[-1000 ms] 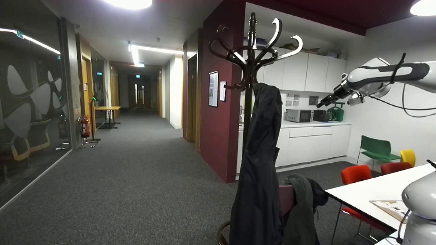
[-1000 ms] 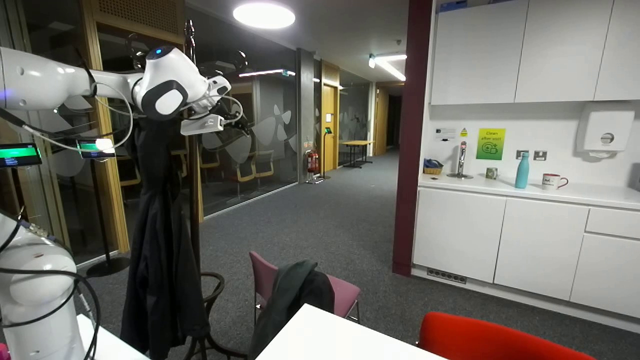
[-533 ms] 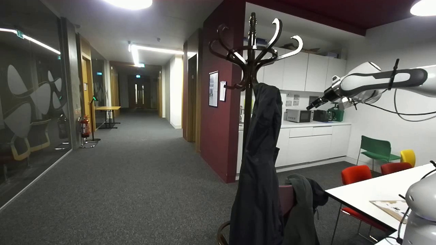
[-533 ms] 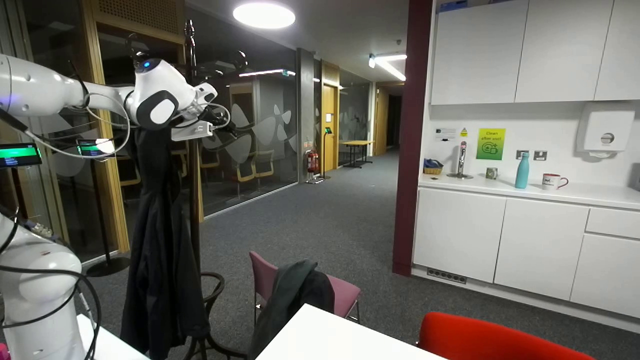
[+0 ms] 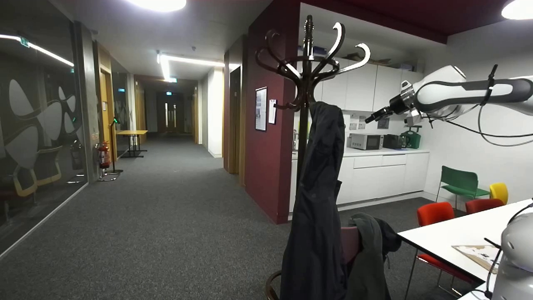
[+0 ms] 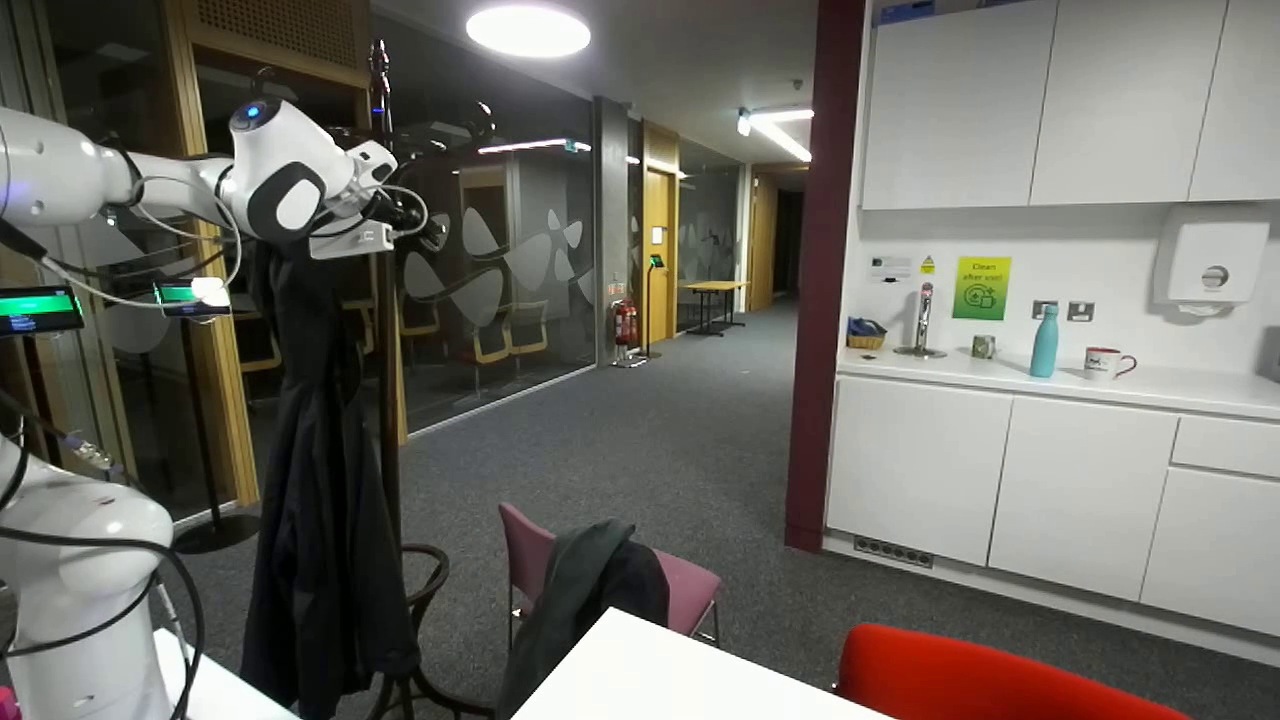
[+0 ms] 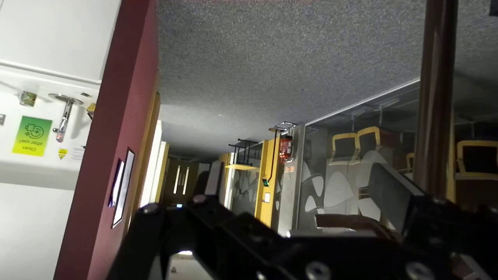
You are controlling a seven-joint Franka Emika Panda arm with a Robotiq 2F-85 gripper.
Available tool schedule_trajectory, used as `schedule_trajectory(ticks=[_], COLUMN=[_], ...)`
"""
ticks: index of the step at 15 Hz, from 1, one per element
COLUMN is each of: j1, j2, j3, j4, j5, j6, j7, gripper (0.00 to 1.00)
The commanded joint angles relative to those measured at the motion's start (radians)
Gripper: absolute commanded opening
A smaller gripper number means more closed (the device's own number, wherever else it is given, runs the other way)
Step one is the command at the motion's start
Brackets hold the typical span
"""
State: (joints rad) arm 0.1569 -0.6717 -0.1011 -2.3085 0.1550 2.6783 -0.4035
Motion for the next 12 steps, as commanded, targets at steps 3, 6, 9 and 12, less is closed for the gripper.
schedule_trajectory(ticks=[3, 6, 9, 12], j1=[0.106, 0.169, 0.231, 0.214], j2=[0.004, 0.015, 0.010, 0.002], j3=[-0.045, -0.068, -0.088, -0.073], j4=[0.049, 0.068, 0.068, 0.054], j5=[0.026, 0.054, 0.077, 0.054], j6=[0.040, 0.061, 0.081, 0.050], j7=[0.003, -0.012, -0.024, 0.003], gripper=[1.00, 1.00, 1.00, 1.00])
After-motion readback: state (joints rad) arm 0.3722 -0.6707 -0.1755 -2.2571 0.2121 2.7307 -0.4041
